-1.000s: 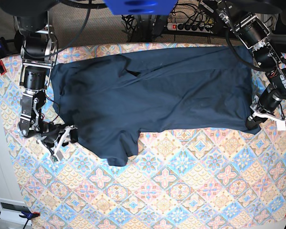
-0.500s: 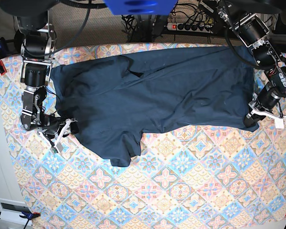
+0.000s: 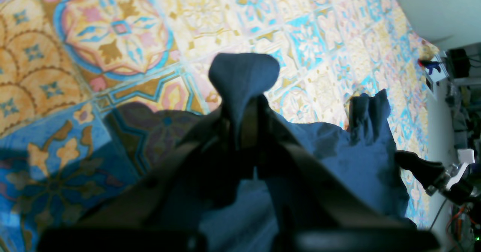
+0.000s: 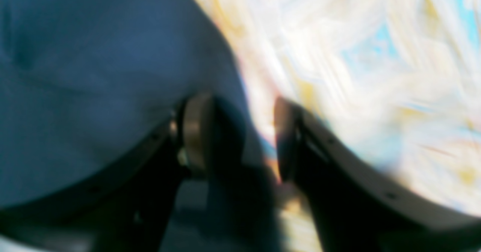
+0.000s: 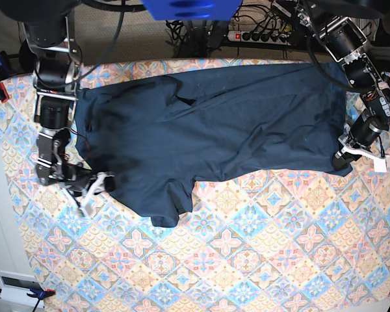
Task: Layout the t-shirt on the table in an organized manner, then fold the t-shirt properly
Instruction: 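Lift the hem with both grippers and fold it over toward the collar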
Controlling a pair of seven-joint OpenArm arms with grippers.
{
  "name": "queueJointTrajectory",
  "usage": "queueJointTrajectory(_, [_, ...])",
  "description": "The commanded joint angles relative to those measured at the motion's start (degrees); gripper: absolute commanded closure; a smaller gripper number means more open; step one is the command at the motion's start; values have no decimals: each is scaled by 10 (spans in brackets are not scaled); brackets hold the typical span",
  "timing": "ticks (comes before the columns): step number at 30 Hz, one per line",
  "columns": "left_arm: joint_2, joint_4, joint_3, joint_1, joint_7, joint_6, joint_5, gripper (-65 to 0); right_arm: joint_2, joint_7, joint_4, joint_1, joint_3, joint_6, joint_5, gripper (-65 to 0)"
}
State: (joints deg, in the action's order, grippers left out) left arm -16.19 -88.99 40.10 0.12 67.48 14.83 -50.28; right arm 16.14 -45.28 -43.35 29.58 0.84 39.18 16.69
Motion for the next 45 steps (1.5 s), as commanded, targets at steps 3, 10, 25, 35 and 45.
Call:
queueJointTrajectory(3, [-12,-10,2,-7,-10,2,-13,0,-6,15,-11,22,-11,8,11,-249])
queueJointTrajectory(10, [-12,-10,2,-7,-10,2,-13,0,-7,15,-14,19,-29,8,-44,-207])
queueJointTrajectory(25, [-12,-10,2,-10,-10,2,-13,0,-6,18,-65,18,-4,8,-45,-79])
queueJointTrajectory(35, [-12,-11,2,-10,-10,2,-13,0,-4,-4,-144,-28,-4,8,-44,-29])
queueJointTrajectory(45, [-12,-12,2,-5,-8,3,-14,0,2,-12,-234,-92,-4,8,-43,-30])
